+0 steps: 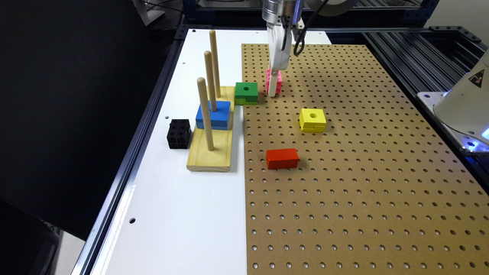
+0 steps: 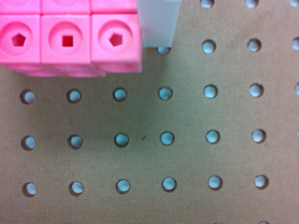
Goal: Pick up pink block.
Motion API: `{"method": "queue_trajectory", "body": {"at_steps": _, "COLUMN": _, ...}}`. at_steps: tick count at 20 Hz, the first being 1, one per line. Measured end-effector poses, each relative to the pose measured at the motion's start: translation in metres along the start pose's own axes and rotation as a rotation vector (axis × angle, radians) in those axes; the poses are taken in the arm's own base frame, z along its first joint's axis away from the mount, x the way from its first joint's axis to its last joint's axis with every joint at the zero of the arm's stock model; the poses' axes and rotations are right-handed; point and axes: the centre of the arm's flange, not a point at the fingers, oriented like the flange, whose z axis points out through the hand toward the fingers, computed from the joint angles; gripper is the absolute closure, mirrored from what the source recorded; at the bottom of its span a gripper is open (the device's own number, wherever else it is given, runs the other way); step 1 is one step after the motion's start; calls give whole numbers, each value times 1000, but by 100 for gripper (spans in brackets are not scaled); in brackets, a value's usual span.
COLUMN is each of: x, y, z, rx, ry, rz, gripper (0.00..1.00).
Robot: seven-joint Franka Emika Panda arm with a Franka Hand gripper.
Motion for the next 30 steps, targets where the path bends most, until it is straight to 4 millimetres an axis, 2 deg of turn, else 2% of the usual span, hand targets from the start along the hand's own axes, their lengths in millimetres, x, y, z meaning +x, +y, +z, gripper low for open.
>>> {"method": "queue_trajectory", "body": {"at_steps": 3, "x": 0, "y": 0, "z": -13, "rx": -2, "ry": -2, "rz": 0, "gripper": 100}}
{"method": "queue_trajectory", "body": {"at_steps": 7, "x": 1, "y": -1, "z": -20, "rx": 0, "ry": 2, "rz": 0, "gripper": 100}}
{"method": "queue_trajectory", "body": {"at_steps": 12, "x": 1, "y": -1, "z": -55, "rx": -3, "ry": 0, "rz": 0, "gripper": 100}}
{"method": "queue_trajectory", "body": {"at_steps": 17, "x": 0, "y": 0, "z": -64, "rx": -2, "ry": 1, "rz": -1, "gripper": 100}}
{"method": "queue_trajectory", "body": {"at_steps": 23, "x": -2, "y": 1, "z": -99, "rx": -2, "ry": 4, "rz": -1, "gripper": 100}}
{"method": "queue_trajectory", "body": {"at_steps": 27, "x": -3, "y": 2, "z": -100, "rx": -3, "ry": 2, "rz": -1, "gripper": 100}}
{"method": "queue_trajectory", "body": {"at_steps": 30, "x": -2, "y": 1, "z": -116, "rx": 2, "ry": 11, "rz": -1, "gripper": 100}}
